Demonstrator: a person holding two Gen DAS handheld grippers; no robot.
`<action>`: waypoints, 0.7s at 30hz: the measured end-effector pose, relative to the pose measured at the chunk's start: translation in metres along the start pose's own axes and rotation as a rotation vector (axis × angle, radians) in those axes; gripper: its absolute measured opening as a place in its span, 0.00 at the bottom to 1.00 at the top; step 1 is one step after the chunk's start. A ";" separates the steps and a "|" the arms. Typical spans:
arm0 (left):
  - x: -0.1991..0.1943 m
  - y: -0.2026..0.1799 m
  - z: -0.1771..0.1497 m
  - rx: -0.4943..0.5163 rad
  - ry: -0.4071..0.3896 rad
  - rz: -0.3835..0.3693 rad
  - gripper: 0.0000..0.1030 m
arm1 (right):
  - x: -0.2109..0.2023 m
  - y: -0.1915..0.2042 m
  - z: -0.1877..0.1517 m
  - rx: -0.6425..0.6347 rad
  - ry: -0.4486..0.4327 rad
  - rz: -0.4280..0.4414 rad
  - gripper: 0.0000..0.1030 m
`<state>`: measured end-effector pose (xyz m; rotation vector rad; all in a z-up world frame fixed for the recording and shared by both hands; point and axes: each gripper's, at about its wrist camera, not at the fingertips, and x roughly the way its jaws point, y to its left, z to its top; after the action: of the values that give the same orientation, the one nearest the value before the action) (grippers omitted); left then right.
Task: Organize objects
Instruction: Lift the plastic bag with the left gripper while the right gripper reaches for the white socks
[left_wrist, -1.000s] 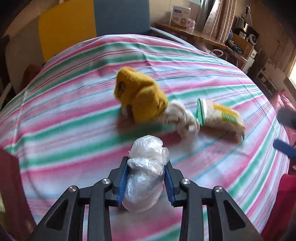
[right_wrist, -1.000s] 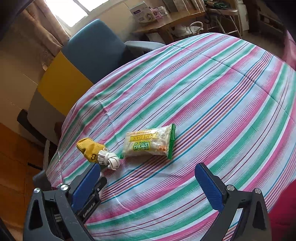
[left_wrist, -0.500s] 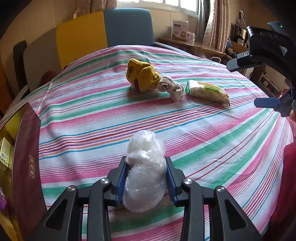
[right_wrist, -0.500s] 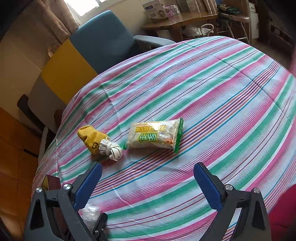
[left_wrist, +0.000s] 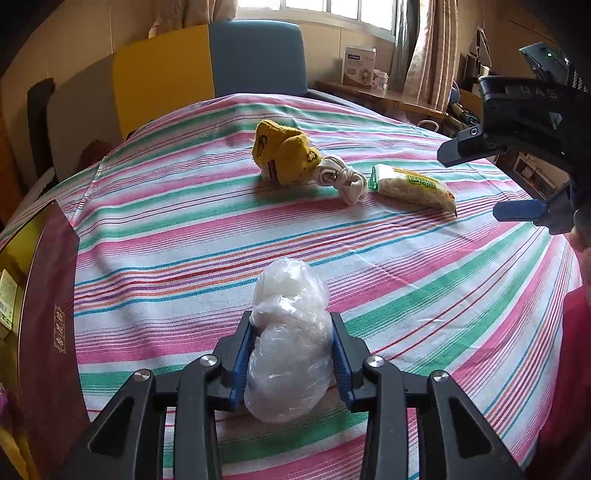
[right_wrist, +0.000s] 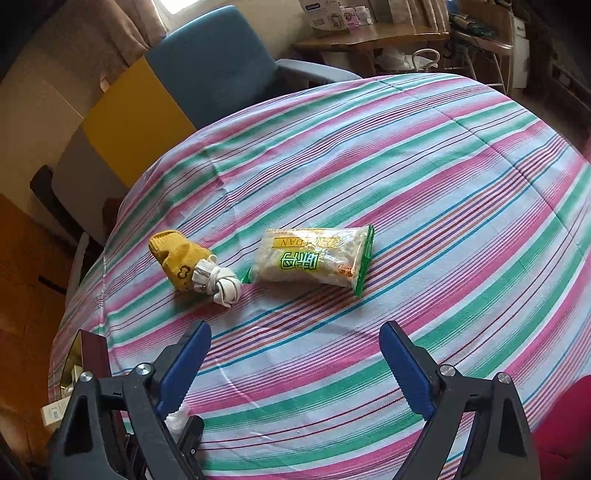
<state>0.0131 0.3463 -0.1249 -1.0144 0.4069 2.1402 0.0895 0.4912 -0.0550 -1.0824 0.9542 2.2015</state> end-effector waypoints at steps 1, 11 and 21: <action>0.000 0.000 0.000 -0.001 -0.001 -0.001 0.37 | 0.001 0.001 0.000 -0.006 0.003 0.000 0.90; 0.000 0.001 0.000 -0.005 -0.001 -0.006 0.37 | 0.011 0.018 -0.007 -0.106 0.026 -0.030 0.68; 0.003 0.002 0.002 -0.018 -0.001 -0.023 0.37 | 0.016 0.048 -0.019 -0.290 0.032 -0.047 0.65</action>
<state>0.0088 0.3473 -0.1257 -1.0237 0.3738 2.1270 0.0561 0.4485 -0.0588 -1.2575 0.6264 2.3396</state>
